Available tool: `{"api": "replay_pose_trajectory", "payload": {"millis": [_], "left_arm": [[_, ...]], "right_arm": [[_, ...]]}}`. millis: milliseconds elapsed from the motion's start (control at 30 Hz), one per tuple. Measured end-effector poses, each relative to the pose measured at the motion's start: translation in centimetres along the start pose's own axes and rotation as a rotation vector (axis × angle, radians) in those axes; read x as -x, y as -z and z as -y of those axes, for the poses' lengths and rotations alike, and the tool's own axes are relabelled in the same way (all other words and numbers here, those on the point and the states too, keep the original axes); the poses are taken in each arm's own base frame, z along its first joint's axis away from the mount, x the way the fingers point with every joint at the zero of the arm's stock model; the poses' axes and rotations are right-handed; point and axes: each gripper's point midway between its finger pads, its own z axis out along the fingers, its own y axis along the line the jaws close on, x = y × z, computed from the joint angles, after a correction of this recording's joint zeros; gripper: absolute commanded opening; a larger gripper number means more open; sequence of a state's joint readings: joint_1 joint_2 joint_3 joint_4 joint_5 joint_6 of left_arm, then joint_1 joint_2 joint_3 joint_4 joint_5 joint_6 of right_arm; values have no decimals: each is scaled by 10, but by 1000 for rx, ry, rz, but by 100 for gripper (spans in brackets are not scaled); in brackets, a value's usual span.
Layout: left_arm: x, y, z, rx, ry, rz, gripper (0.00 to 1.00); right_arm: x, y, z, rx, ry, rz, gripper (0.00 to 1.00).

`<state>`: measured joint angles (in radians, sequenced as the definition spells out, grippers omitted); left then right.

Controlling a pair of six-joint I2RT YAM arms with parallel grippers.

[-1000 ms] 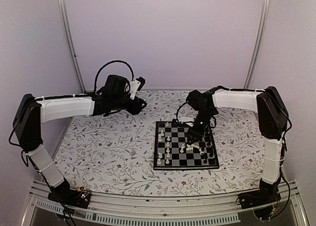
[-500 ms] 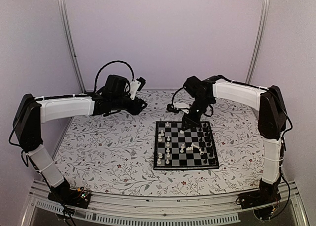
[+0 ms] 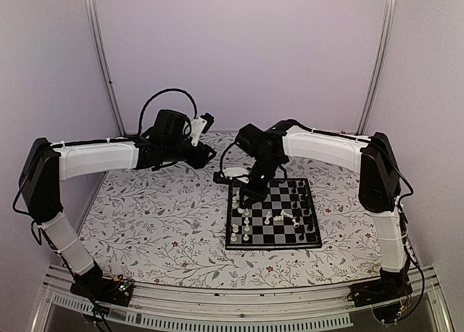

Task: Set up the chess pieces on the board
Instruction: Place the chess piece on the chessboard.

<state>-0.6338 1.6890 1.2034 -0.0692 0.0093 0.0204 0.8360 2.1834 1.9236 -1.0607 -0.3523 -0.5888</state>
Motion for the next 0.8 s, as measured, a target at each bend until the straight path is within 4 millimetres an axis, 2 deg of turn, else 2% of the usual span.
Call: {"api": "replay_pose_trajectory", "payload": {"millis": [167,600,700,800], "left_arm": [[0,0,0,0,-3,1,50],[0,0,0,0,-6,1,50],[0,0,0,0,-7,1,50],[0,0,0,0,-7,1,50]], "right_arm": [[4,-15,-14,34,24,-20,5],[-4,-43,-9,66,0,-59,7],[-4,-43,-9,66,-1,-59,9],[-1,-42,-8,62,0,-52,16]]}}
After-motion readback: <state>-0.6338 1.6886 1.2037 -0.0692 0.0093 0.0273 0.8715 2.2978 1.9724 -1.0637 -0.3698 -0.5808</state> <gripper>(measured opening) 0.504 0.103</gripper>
